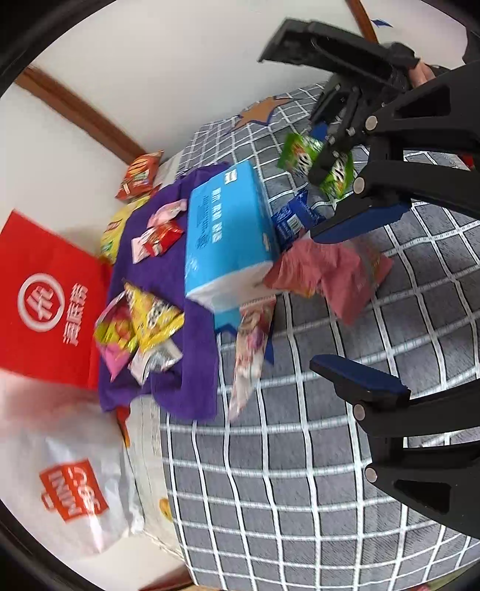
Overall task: Organize snacks
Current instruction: 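Grasp the green snack bag with the right tool while the left tool grasps the maroon bag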
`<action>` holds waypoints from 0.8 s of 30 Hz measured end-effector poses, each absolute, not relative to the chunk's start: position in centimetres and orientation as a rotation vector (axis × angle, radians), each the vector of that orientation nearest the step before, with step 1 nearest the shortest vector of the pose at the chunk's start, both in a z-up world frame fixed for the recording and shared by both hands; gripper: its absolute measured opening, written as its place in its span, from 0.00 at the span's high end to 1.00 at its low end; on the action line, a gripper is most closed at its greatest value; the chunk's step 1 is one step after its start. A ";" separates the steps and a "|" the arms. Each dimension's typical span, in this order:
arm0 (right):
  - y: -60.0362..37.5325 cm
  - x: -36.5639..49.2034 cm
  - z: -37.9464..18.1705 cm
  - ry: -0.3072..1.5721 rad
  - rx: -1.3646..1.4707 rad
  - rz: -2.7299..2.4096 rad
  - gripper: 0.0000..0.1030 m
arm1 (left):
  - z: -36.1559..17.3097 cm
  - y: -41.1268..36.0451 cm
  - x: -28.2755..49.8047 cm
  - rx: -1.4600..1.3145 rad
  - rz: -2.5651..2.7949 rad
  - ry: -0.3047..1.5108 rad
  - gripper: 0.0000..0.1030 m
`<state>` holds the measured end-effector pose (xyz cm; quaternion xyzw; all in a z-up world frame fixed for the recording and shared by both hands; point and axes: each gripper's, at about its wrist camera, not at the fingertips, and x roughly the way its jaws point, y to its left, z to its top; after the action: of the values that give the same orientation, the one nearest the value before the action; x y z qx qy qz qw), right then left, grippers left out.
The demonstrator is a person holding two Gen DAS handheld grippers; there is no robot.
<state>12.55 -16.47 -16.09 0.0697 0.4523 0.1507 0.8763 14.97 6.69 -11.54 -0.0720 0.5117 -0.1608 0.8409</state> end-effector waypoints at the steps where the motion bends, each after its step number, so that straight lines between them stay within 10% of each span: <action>1: -16.9 12.5 -15.9 0.935 0.141 0.306 0.60 | -11.7 6.0 15.1 -0.139 -0.346 1.084 0.41; 24: -22.1 12.9 -18.7 0.862 0.059 0.227 0.60 | -17.2 0.1 16.1 0.036 -0.350 1.163 0.32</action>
<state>12.92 -22.12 -18.65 0.0287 0.4169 0.1098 0.9019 16.14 0.11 -17.24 0.0171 0.5463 -0.1646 0.8211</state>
